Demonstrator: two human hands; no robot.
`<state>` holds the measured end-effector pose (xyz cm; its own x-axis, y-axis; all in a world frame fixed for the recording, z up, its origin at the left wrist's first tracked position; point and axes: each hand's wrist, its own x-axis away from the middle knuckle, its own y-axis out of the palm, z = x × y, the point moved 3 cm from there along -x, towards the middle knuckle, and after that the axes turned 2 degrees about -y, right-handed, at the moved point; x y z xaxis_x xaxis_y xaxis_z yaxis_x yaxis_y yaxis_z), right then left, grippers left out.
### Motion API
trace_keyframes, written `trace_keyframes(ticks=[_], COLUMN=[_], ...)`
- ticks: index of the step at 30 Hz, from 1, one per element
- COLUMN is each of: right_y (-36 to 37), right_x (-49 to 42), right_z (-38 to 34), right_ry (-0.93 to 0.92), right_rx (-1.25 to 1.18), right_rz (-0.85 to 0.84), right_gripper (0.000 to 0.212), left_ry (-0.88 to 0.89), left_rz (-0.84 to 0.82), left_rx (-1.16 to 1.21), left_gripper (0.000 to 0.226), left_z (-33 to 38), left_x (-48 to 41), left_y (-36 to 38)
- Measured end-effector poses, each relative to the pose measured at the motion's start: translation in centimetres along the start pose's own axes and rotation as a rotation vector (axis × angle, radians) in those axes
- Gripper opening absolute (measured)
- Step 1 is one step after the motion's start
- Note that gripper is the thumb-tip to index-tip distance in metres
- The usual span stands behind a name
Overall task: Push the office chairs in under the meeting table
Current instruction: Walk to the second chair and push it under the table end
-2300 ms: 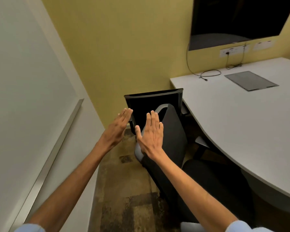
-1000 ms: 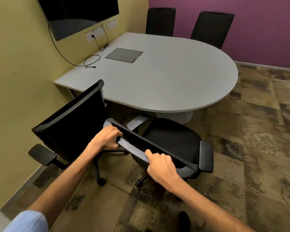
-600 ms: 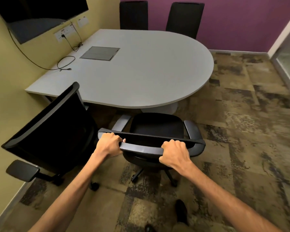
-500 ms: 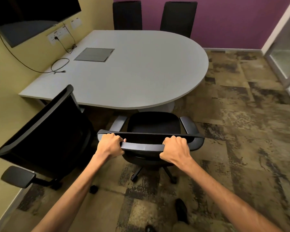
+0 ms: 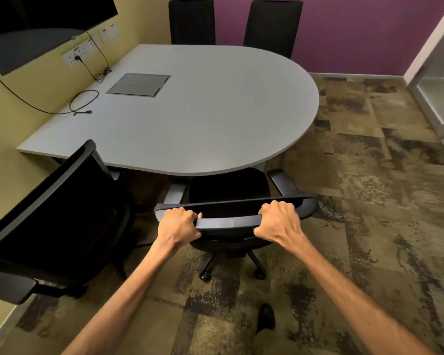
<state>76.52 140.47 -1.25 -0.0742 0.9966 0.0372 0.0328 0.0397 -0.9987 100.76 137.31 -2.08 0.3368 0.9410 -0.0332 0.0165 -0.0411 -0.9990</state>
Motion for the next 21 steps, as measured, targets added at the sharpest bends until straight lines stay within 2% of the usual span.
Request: trace_keyframes(ticks=[4,7,12,17,21], right_y=[0.1,-0.6,-1.1,-1.8,-1.4], right_x=[-1.1,-1.7,-2.4,-2.7,-2.9], right_z=[0.3,0.9,3.4,4.6,4.6], right_ry=[-0.042,-0.053,-0.076,-0.085,-0.117], right_rx=[-0.042,-0.057,-0.04,-0.068,-0.085], right_rz=[0.007,-0.001,-0.041,-0.042,-0.018], right_gripper=[0.05,0.043,0.049,0.018,0.022], left_ry=[-0.061,-0.09,-0.094,-0.101,-0.118], left_rz=[0.005,0.016,0.034,0.038,0.0], left_rx=[-0.033,-0.021,0.027,0.019,0.029], left_gripper=[0.023,0.014,0.012,0.017,0.022], left_z=[-0.1,0.1,2.6,3.6,3.5], left_x=[-0.9,-1.5,-2.1,-2.4,-2.3], left_y=[0.1,-0.1,-0.2,0.0,0.1])
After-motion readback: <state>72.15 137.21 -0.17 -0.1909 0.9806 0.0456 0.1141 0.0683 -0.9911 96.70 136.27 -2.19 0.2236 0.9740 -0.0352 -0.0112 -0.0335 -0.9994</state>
